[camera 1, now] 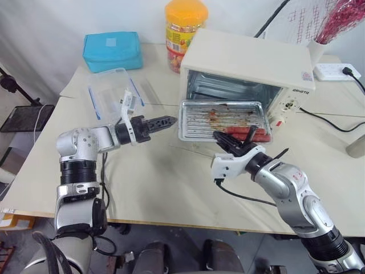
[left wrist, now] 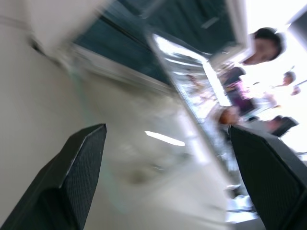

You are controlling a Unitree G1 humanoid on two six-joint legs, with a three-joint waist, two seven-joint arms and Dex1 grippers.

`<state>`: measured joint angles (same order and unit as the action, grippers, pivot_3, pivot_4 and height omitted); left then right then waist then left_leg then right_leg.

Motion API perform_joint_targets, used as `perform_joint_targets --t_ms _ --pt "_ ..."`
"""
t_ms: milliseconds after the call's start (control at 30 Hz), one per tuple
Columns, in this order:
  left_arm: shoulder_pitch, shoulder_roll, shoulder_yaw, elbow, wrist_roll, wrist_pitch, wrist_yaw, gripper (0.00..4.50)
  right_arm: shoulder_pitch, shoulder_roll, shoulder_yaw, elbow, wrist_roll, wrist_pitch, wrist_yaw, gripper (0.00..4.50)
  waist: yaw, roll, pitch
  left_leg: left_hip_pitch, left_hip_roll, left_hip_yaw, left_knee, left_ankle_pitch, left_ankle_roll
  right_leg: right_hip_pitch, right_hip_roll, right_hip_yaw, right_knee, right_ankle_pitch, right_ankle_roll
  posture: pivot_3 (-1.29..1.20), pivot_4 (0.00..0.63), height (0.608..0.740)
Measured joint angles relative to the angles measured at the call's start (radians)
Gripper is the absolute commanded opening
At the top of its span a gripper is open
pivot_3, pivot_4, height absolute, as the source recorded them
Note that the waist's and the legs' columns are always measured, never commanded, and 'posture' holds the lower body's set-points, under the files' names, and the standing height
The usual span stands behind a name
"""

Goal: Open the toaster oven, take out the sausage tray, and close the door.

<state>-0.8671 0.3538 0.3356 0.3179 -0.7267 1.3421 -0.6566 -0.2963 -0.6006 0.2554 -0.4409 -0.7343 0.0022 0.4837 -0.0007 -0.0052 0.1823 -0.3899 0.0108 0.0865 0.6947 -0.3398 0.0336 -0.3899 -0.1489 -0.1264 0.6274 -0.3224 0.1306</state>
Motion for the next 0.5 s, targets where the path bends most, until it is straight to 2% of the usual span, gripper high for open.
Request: perform_joint_targets --t_ms 67,167,267,367,400,500 --pt "-0.022 -0.046 0.064 0.001 -0.029 0.084 0.068 4.29 -0.005 0.000 0.006 0.001 0.007 -0.023 0.005 0.02 -0.001 0.000 0.000 0.000 0.000 0.000 0.000 0.000 0.000 0.000 0.000 0.000 0.000 0.000 0.000 0.00 0.150 0.740" --pt "-0.062 -0.115 0.184 0.004 -0.057 0.184 0.170 3.66 -0.021 0.002 0.015 0.012 0.022 -0.060 0.012 0.00 -0.002 0.000 0.000 0.000 0.000 0.000 0.000 0.000 0.000 0.000 0.000 0.000 0.000 0.000 0.000 0.00 0.150 0.740" --pt "-0.074 -0.151 0.251 0.007 -0.061 0.248 0.250 2.81 -0.032 0.008 0.020 0.016 0.047 -0.094 0.022 0.00 -0.002 0.000 0.000 0.001 0.000 0.001 -0.001 0.000 0.000 0.000 0.000 0.000 0.000 0.000 0.000 0.00 0.150 0.740" --pt "-0.069 -0.159 0.267 0.015 -0.095 0.266 0.307 1.89 -0.033 0.008 0.019 0.020 0.058 -0.112 0.025 0.00 -0.002 0.000 0.000 0.001 0.000 0.001 -0.001 0.000 0.000 0.000 0.000 0.001 0.000 0.000 0.000 0.00 0.150 0.740" --pt "-0.069 -0.157 0.274 0.021 -0.116 0.268 0.328 1.72 -0.033 0.008 0.016 0.026 0.062 -0.113 0.025 0.00 -0.002 0.000 0.000 0.001 0.000 0.001 -0.001 0.000 0.000 0.000 0.000 0.001 0.000 0.000 0.000 0.00 0.150 0.740" --pt "-0.067 -0.154 0.292 0.063 -0.169 0.271 0.390 0.72 -0.034 0.008 0.005 0.045 0.073 -0.119 0.025 0.00 -0.001 0.000 0.000 0.001 0.000 0.001 -0.001 0.000 0.000 0.000 0.000 0.001 0.001 0.000 0.000 0.00 0.150 0.740"
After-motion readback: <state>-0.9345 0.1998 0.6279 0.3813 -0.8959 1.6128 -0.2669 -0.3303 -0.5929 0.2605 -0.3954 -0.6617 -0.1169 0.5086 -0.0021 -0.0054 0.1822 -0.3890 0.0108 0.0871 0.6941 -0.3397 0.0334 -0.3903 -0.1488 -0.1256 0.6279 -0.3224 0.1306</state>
